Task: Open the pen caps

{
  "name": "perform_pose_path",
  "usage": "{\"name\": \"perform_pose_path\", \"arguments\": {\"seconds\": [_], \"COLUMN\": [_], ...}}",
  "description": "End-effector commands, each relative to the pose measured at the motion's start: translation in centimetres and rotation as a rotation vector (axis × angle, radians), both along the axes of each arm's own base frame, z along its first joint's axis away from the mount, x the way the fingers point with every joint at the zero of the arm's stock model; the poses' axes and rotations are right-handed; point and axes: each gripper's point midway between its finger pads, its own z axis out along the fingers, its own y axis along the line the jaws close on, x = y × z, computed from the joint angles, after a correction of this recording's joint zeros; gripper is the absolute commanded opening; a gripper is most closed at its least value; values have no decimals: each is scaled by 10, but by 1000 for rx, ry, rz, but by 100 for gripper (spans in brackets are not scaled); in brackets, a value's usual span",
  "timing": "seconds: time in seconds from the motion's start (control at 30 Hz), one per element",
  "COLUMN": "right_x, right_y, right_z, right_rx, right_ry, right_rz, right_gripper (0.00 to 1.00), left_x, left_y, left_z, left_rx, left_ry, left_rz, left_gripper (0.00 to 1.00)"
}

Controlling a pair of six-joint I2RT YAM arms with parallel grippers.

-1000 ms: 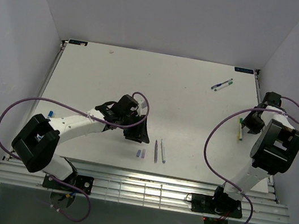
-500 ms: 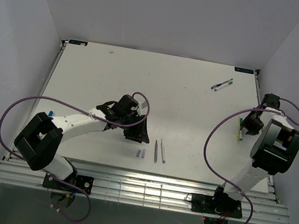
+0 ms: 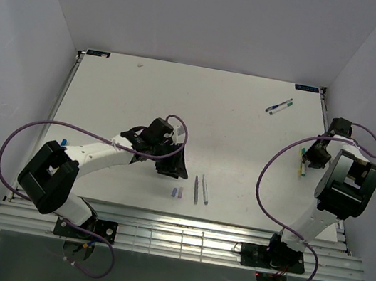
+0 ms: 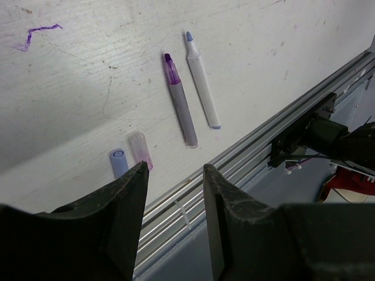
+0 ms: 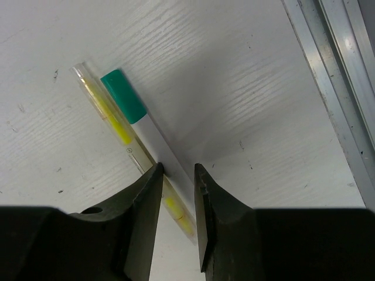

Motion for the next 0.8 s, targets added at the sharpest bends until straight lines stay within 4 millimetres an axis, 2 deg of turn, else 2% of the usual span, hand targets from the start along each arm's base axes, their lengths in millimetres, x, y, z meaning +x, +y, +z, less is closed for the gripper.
{"name": "perform_pose_path", "arguments": {"seconds": [0.0, 0.57, 0.63, 0.77], "right_x": [-14, -32, -33, -34], "right_y": [-3, -9, -10, -11], "right_z": [-21, -40, -43, -45], "right_rx": [-10, -49, -49, -49], "right_ry": [73, 155, 160, 167], "right_rz": [8, 26, 27, 31], "right_gripper": [34, 37, 37, 29], "left_x": [3, 3, 4, 4], "left_y": [-3, -3, -3, -2], "left_z": [8, 6, 6, 5], "left_rx": [-35, -43, -45, -45], "left_ry": [-17, -3, -4, -1], "left_rz": [-3, 11, 12, 14], "left_gripper": [53, 53, 53, 53]}}
